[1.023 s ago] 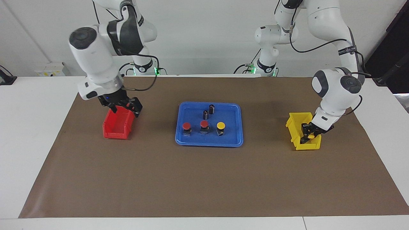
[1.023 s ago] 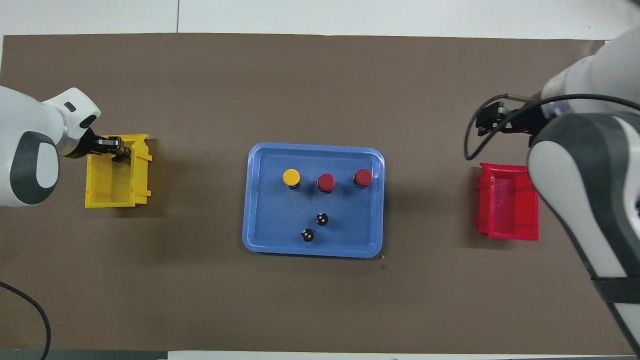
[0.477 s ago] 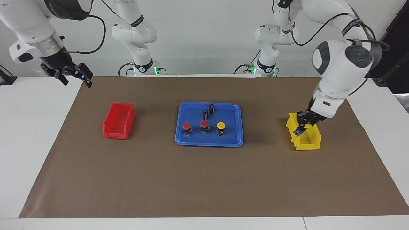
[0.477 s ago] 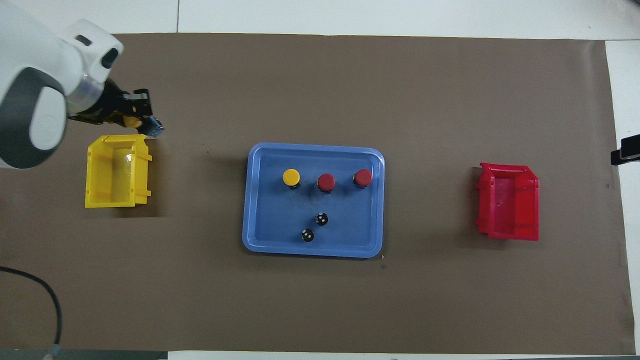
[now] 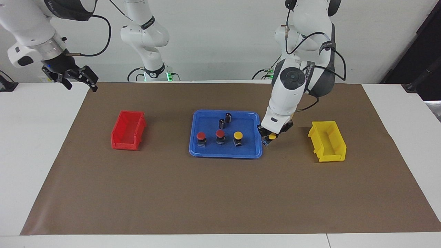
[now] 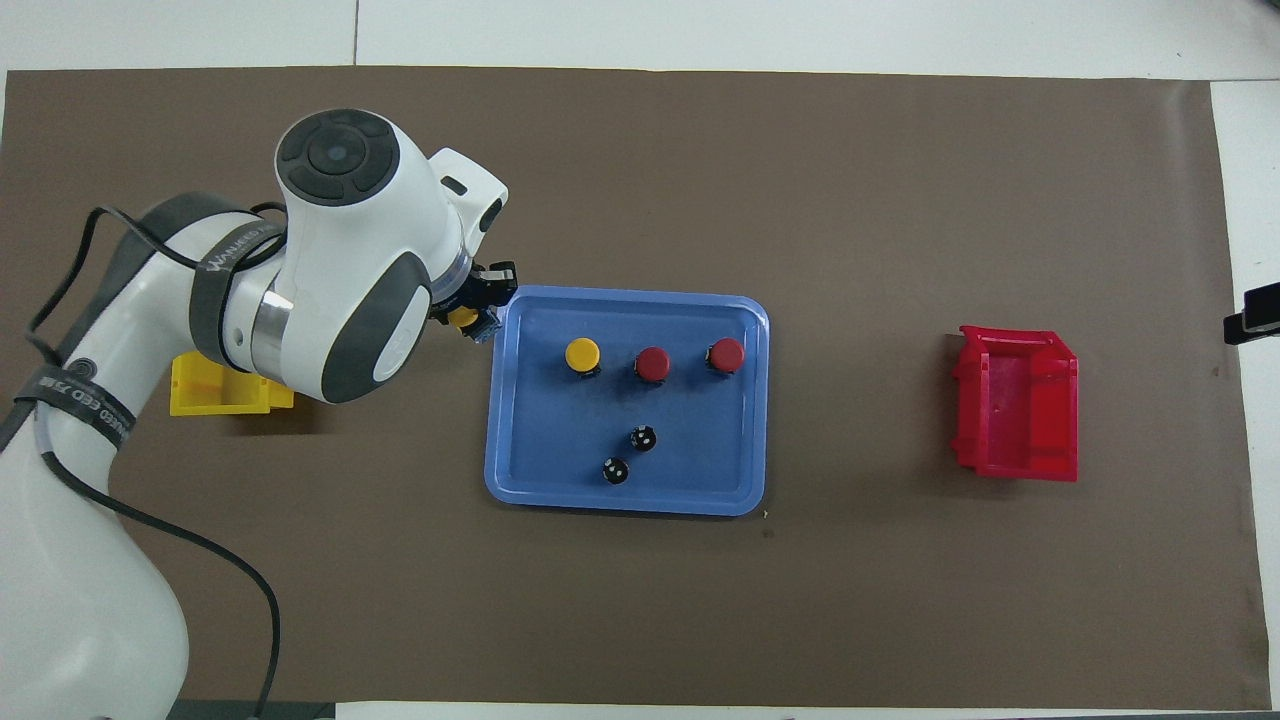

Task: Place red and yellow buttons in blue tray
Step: 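Carry the yellow button with the left gripper and set it in the tray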

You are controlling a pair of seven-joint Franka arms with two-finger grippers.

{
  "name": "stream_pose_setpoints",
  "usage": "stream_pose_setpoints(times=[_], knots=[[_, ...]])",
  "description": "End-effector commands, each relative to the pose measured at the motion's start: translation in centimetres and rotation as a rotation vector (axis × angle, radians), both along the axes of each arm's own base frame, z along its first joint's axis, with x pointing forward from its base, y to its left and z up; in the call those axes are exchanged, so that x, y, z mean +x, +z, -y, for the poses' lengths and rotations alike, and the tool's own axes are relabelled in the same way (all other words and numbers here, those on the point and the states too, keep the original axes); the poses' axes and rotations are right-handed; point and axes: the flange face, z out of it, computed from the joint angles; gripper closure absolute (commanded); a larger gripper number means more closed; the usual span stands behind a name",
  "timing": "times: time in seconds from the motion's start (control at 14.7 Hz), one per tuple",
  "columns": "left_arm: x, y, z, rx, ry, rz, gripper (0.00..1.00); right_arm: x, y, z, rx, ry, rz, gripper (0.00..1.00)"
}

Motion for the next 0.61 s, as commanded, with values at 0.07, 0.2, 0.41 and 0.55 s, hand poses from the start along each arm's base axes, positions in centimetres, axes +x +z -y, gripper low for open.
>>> stream_pose_setpoints(times=[0.07,0.2,0.41,0.55], knots=[[-1.7,-0.7,2.2,-0.025,0.044,0.019,0.98,-0.2,-0.3,0.1,-0.010,0.031,-0.012,0.00],[-1.8,-1.9,3.3,-0.049,0.059,0.013,0.98,-0.2,-0.3,-0.1,-0.020,0.037,-0.017,0.00],[-2.0,-3.6,4.2,-0.042,0.068,0.002,0.98,-0.2,-0.2,0.0,-0.032,0.084,-0.013,0.00],[-1.8,-4.0,4.2,-0.045,0.068,0.007,0.98,-0.2,-0.3,0.1,-0.033,0.103,-0.017,0.00]])
